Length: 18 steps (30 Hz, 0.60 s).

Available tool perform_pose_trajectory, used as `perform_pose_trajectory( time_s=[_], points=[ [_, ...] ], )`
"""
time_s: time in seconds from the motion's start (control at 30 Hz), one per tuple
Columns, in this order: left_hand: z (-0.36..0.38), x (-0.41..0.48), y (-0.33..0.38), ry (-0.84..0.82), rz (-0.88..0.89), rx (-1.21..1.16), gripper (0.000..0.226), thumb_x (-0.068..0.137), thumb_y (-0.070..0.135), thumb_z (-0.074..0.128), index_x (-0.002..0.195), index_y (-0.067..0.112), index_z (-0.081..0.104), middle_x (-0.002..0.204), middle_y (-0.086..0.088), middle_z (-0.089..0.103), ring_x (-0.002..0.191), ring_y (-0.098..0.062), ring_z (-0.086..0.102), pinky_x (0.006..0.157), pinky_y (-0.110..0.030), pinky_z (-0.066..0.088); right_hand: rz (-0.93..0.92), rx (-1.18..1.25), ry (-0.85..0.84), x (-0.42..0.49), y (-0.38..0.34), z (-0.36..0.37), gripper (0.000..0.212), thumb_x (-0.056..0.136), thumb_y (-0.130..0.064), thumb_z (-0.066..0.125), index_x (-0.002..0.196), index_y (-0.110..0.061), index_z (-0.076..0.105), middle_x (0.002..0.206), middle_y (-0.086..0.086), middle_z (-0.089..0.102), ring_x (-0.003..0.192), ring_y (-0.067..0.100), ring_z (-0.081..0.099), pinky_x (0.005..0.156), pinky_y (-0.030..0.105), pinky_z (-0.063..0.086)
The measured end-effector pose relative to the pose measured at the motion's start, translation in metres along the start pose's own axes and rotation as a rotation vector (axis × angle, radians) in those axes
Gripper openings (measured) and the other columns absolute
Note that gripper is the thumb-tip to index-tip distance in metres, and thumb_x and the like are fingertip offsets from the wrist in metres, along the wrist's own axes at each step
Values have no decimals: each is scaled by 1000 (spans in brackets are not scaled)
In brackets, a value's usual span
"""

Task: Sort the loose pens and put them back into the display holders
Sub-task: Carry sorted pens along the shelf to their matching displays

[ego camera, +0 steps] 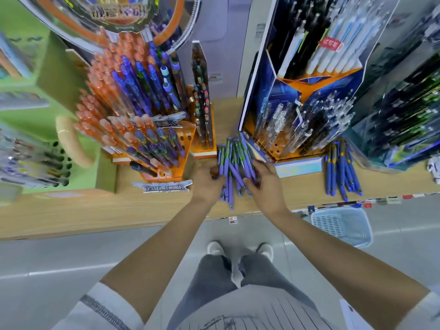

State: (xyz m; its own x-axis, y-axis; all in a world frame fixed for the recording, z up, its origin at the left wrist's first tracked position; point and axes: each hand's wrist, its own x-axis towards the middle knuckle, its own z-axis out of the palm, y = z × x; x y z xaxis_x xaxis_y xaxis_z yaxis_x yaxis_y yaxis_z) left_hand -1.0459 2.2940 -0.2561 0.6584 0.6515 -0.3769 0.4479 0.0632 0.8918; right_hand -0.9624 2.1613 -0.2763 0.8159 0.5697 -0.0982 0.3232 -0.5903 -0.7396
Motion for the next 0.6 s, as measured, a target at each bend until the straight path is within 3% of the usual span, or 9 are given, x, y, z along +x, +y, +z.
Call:
perform_pose_trajectory(
  time_s=[0.13, 0.23, 0.3, 0.37, 0.5, 0.6],
  points=[
    [0, 0, 4, 97, 30, 89, 29, 82, -9, 58, 91, 19, 57, 87, -5, 64, 85, -24, 61, 84, -41, 53, -37, -99, -30, 2, 0, 1, 54, 86, -10, 65, 138, -9, 51, 120, 11, 51, 106, 28, 57, 98, 39, 46],
    [1, 1, 3, 117, 21, 163, 22, 83, -2, 61, 98, 14, 61, 87, -2, 65, 87, -25, 64, 82, -42, 53, -7, -34, -71, 4, -1, -2, 63, 85, -9, 65, 144, -13, 42, 127, 10, 50, 111, 27, 56, 97, 40, 47],
    [3, 2, 1, 97, 49, 215, 26, 82, 1, 64, 106, 8, 62, 98, -5, 67, 95, -27, 64, 85, -42, 52, -10, 7, -93, 3, -1, -4, 66, 84, -9, 68, 144, -16, 41, 126, 9, 49, 106, 26, 58, 95, 41, 49],
    [3, 0, -4, 88, 111, 357, 43, 78, 8, 70, 120, 8, 58, 114, -11, 62, 109, -28, 55, 91, -38, 45, -17, 44, -93, 1, 1, -5, 65, 82, -11, 70, 141, -15, 44, 127, 8, 47, 108, 25, 57, 97, 41, 48],
    [3, -11, -12, 42, 224, 631, 69, 83, 26, 69, 142, 9, 38, 128, -17, 43, 120, -32, 40, 98, -35, 33, -73, -33, -94, -3, 5, -4, 68, 80, -13, 73, 141, -8, 44, 139, 13, 45, 129, 26, 43, 109, 22, 30],
    [5, -16, -19, -51, 212, 815, 87, 89, 43, 58, 153, 9, 10, 139, -16, 31, 128, -32, 28, 108, -39, 21, -104, -90, -85, -7, 2, -1, 70, 78, -22, 72, 141, -5, 45, 139, 15, 46, 131, 29, 41, 109, 30, 32]
  ],
)
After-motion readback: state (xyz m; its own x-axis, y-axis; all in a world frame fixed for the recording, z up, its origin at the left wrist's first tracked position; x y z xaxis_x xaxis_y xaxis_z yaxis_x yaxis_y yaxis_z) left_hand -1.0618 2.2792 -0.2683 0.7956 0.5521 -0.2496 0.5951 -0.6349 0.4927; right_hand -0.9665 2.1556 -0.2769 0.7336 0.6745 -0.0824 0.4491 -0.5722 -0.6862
